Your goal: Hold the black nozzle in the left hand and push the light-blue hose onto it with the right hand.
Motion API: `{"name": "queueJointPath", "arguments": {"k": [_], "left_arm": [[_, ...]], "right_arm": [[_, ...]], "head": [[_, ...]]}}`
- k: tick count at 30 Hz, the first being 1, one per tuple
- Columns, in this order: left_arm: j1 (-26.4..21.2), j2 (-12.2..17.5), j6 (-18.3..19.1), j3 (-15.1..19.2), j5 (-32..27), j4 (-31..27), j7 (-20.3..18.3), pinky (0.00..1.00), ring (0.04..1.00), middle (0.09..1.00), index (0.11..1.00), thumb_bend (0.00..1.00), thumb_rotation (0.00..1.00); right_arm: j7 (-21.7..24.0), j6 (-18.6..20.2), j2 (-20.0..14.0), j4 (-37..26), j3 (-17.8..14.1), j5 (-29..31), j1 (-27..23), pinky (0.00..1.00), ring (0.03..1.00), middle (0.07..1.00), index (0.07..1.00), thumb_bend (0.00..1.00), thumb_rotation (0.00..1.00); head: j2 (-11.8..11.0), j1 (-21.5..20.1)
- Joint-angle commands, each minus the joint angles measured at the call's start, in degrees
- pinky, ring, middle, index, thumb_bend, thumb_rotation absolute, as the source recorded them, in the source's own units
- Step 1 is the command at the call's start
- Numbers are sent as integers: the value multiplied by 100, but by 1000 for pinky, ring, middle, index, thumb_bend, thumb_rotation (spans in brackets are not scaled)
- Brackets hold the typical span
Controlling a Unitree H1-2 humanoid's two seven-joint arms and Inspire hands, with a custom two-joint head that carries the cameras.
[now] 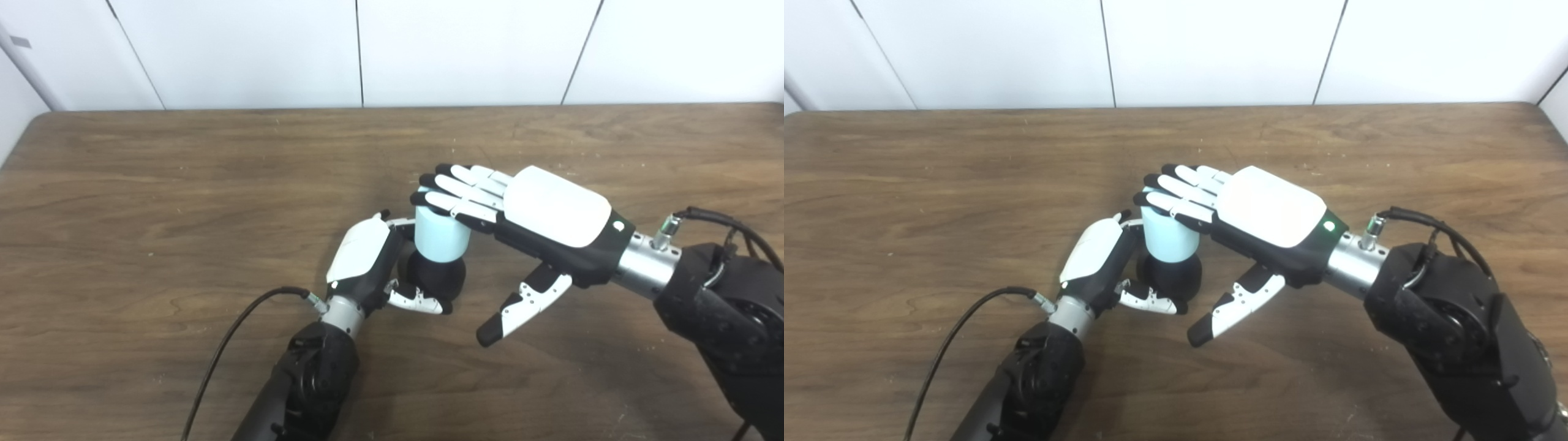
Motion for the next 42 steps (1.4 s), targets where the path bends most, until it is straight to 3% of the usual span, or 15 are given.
{"name": "queueJointPath", "arguments": {"k": [1,20,42], "left_arm": [[354,217,453,-88,98,278,-518,1000,813,551,441,512,0],[351,241,498,-75,114,192,-647,1000,807,548,443,513,0],[358,229,496,-75,172,177,-664,1000,813,546,444,514,0]], "right_arm": [[251,-7,-252,222,87,-73,180,982,1000,994,960,710,942],[-76,-166,-254,535,197,-114,270,983,1000,998,970,702,939],[8,-56,-246,538,414,-139,409,982,1000,1000,967,693,936]], "head": [[6,0],[49,-7],[83,-8]]}}
